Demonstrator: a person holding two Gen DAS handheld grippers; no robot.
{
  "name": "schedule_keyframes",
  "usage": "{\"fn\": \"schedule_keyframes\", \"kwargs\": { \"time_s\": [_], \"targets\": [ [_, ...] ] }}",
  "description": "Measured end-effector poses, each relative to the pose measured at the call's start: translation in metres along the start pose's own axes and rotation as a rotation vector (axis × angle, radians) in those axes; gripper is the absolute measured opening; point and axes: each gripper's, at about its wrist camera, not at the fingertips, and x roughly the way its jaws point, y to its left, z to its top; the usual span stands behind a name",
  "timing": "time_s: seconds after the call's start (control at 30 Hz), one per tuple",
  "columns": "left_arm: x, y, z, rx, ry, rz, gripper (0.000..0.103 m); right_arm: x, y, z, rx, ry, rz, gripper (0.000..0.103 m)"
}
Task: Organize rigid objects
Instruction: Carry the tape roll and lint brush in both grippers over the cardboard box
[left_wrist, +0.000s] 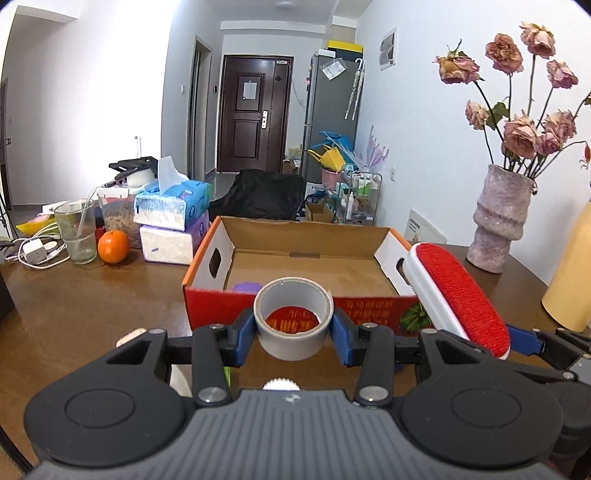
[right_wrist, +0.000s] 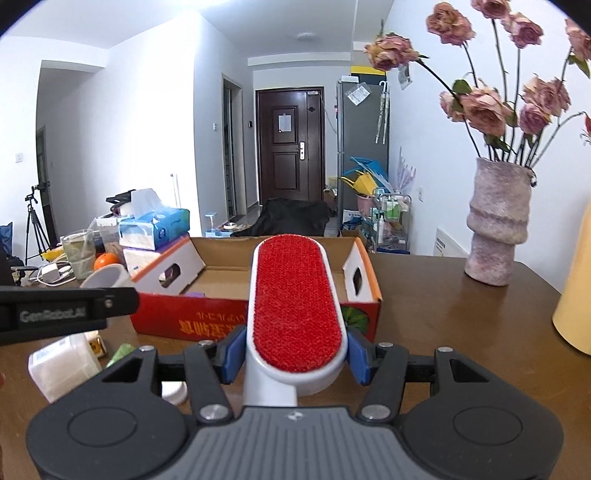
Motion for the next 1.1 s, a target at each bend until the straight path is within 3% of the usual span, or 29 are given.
{"fn": "schedule_keyframes", "kwargs": {
  "time_s": [0.6, 1.1],
  "targets": [
    [0.057, 0.021, 0.041, -0.091, 0.006, 0.061, 0.044, 0.054, 0.006, 0.032, -0.005, -0.002, 0.006, 0.055],
    [0.103, 0.017, 0.061, -0.098, 0.022, 0.067, 0.044, 0.095, -0.003, 0.052, 0.002, 0.001, 0.005, 0.055]
  ]
}}
